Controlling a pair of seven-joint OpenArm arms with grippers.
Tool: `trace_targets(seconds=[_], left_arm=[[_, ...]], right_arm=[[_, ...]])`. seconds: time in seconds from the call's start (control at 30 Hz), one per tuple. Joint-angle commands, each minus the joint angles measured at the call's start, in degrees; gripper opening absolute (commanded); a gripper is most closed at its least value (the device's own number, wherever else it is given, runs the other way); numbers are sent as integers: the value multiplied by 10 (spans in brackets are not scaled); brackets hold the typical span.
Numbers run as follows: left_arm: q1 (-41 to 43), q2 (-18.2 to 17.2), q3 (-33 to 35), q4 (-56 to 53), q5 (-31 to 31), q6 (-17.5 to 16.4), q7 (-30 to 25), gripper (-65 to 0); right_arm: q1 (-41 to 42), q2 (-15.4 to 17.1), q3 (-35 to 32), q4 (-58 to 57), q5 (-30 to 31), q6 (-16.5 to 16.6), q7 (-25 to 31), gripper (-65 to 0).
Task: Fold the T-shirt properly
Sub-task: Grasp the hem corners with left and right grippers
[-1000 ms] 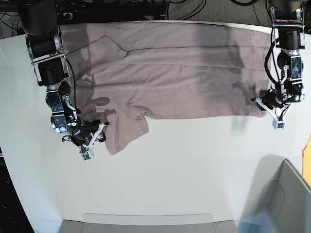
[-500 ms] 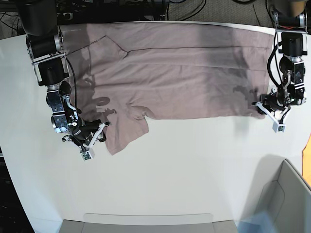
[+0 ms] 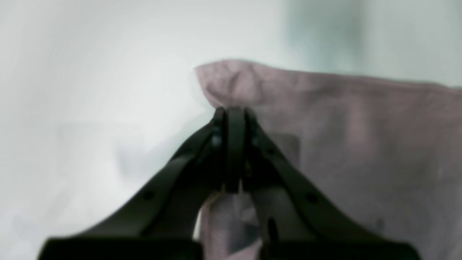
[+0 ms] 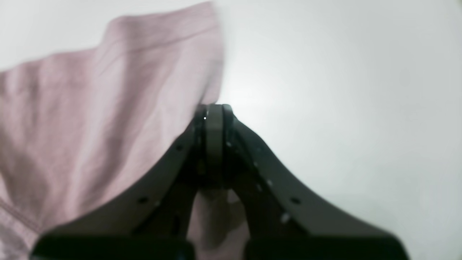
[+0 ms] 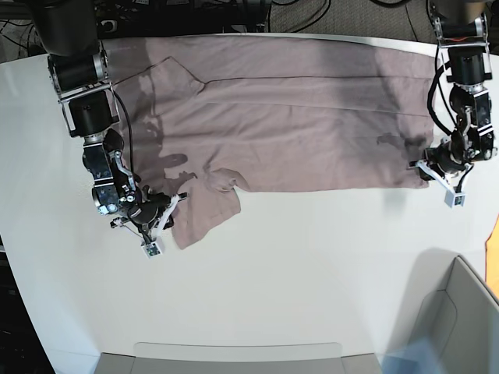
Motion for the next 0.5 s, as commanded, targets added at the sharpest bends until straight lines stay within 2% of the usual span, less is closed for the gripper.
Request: trace_targets(seconds=[0.0, 0.2, 0.37, 0.47], left_arm=[[-12, -15, -13, 21, -2, 1, -12, -650], [16, -18, -20, 83, -2, 1, -3, -650], [43, -19, -23, 125, -2, 1, 8, -650], [68, -15, -62, 151, -2, 1, 8, -650]], right_arm=[[18, 4, 2, 24, 5, 4, 5, -650], [8, 19, 4, 110, 5, 4, -58, -650], [-23, 16, 76, 187, 5, 4, -108, -650], [-42, 17, 99, 226, 5, 5, -134, -650]])
